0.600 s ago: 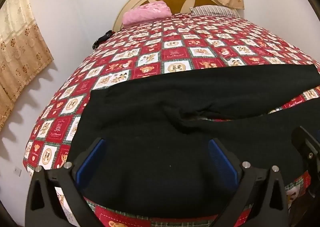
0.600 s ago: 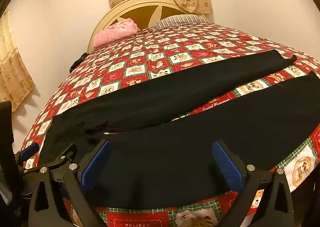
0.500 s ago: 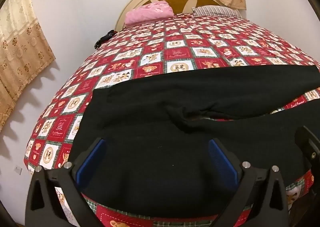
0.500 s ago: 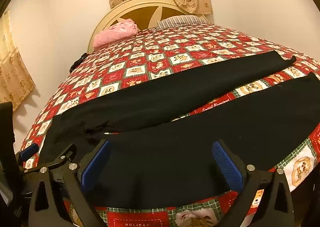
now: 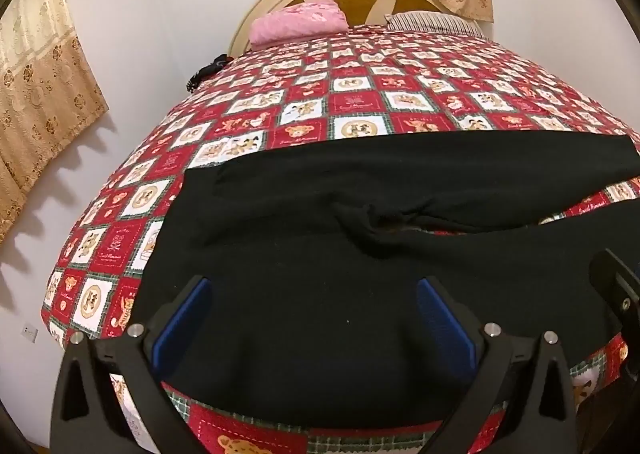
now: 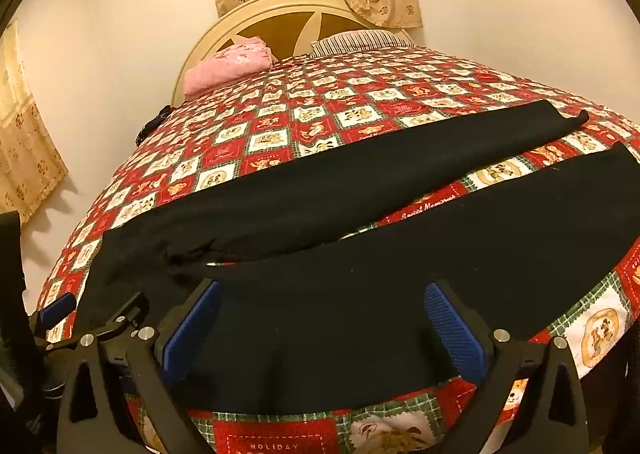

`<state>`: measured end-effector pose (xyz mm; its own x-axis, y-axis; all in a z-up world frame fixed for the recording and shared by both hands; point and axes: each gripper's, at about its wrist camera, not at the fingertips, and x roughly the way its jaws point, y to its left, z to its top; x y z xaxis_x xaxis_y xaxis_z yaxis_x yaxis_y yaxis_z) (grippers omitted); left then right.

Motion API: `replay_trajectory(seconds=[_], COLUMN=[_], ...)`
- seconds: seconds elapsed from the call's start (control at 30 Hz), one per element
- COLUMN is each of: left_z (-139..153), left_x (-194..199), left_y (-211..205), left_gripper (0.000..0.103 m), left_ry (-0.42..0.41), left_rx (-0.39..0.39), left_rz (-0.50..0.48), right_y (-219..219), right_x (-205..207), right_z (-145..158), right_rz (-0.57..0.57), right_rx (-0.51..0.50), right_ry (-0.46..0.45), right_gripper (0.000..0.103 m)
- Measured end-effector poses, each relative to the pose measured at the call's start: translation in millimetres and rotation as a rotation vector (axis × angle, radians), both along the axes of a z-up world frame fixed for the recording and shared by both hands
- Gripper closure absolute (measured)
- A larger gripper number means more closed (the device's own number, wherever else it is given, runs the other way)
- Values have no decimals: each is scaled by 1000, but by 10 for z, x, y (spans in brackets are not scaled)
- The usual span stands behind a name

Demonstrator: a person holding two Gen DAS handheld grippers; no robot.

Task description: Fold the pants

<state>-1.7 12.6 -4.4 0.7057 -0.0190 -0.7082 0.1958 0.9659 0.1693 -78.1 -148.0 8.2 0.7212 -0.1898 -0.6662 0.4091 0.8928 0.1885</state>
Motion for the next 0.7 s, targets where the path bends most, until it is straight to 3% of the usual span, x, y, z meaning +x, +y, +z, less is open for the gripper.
replay_trajectory(seconds=[0.7], left_z=[-18], left_x=[-5], left_y=[19], left_gripper=[0], left_ry=[17], left_rx=[-16], left_rz=[6], right_y=[18], right_x=[-5], right_z=[-4], right_rz=[-3], right_rx=[4], right_ry=[3], right_gripper=[1])
